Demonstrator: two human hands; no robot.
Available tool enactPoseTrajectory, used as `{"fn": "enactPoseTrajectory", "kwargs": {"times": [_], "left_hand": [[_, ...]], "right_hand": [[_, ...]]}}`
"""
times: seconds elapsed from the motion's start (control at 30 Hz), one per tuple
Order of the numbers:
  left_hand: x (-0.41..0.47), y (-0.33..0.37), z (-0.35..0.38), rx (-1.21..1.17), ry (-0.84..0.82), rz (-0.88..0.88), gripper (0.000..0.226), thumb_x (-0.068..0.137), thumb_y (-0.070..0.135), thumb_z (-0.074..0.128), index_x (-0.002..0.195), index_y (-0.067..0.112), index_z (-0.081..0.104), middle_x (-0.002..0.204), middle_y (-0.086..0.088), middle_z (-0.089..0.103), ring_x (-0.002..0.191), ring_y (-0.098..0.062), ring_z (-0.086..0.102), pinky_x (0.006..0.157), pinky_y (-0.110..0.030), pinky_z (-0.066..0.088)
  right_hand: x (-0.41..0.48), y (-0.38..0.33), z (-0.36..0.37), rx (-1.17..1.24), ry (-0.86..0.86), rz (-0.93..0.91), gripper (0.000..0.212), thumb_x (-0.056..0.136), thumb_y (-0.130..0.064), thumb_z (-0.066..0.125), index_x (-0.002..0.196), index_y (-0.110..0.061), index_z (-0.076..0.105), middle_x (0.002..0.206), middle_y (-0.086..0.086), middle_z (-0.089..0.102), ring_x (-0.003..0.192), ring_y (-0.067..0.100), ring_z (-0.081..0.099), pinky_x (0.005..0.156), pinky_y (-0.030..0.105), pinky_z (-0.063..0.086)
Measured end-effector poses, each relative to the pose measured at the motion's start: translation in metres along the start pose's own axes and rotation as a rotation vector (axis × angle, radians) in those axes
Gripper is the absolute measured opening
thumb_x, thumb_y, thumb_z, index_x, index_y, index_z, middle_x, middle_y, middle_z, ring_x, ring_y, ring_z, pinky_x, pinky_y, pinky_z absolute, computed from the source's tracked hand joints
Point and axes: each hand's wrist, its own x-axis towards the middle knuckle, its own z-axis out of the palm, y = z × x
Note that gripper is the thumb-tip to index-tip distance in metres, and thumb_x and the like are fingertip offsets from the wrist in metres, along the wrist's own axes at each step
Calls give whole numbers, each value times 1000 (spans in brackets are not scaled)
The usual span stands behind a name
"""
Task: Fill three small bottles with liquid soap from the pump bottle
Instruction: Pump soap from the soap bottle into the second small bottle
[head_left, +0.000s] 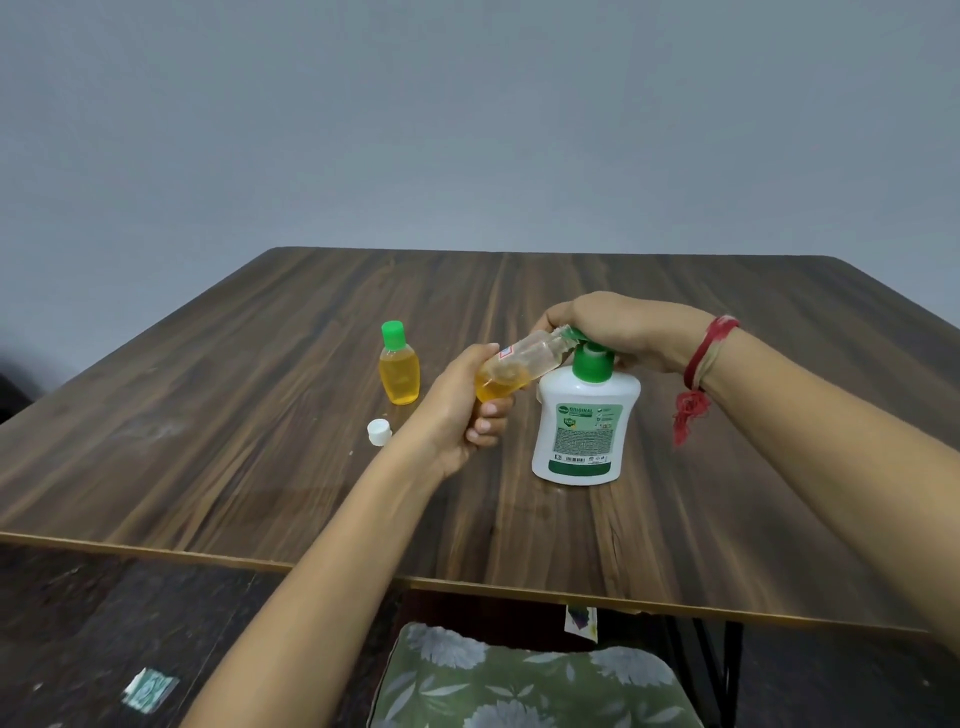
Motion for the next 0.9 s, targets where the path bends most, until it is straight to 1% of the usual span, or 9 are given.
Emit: {"fn": "enactPoseTrajectory", "kwargs": {"times": [0.1,0.23,0.33,0.4,0.53,0.63,0.73,0.83,0.9], "left_hand": [[-1,-1,2,-13,-8,-16,43,98,38,33,64,16,45,41,5,29,30,-5,24,30,-12,14],[1,1,4,-40,-20,-14,40,98,38,32,65,18,44,40,5,28,30,-4,23,29,-12,14],[2,-3,1,-35,-11,-22,42,98,38,33,64,17,45,41,5,28,30,-5,23,29,-12,14],[2,-4,1,-33,-27,-25,42,97,39,33,63,18,44,41,5,28,31,-5,24,29,-12,15],[3,0,1,-30,-31,-14,41,97,38,34,64,17,46,41,5,28,30,-5,23,28,-12,15],[3,0,-1,-8,-20,-15,40,97,39,33,68,15,47,40,5,28,29,-5,23,27,-11,16],[2,-1,0,-12,-19,-21,41,97,38,33,65,17,46,40,5,28,30,-5,23,28,-11,16],[1,1,2,-33,-33,-10,40,97,38,33,65,18,46,41,5,28,29,-4,24,27,-12,16],[1,2,1,-33,-16,-10,39,97,38,33,67,17,47,40,5,28,29,-5,24,28,-11,16]], "right_hand": [[-3,-2,-3,-46,5,-7,29,92,-18,36,84,-27,62,78,-1,63,70,16,51,68,32,38],[0,-5,-6,-51,-5,9,29,92,-21,36,85,-28,63,63,-8,65,67,12,52,74,35,38],[-1,-2,-2,-33,-14,7,29,92,-18,36,86,-26,63,78,-2,62,71,16,52,71,33,40],[-3,-3,-2,-65,-11,9,28,92,-18,37,85,-27,63,84,1,62,77,19,52,75,36,40],[-2,-6,-5,-69,-6,7,28,92,-20,37,83,-27,63,71,-5,65,72,15,53,78,38,39],[-1,-2,0,-27,-9,2,29,91,-16,36,85,-23,63,75,-2,62,72,17,51,73,35,40],[-5,-4,-2,-85,-11,0,28,90,-15,36,86,-25,62,84,2,62,76,20,51,76,37,41],[-6,-8,-8,-127,-24,-4,27,91,-19,38,85,-26,63,78,-3,66,76,17,52,82,40,40],[-4,-7,-5,-106,-22,3,27,91,-18,37,86,-26,63,75,-4,65,74,16,52,80,39,40]]}}
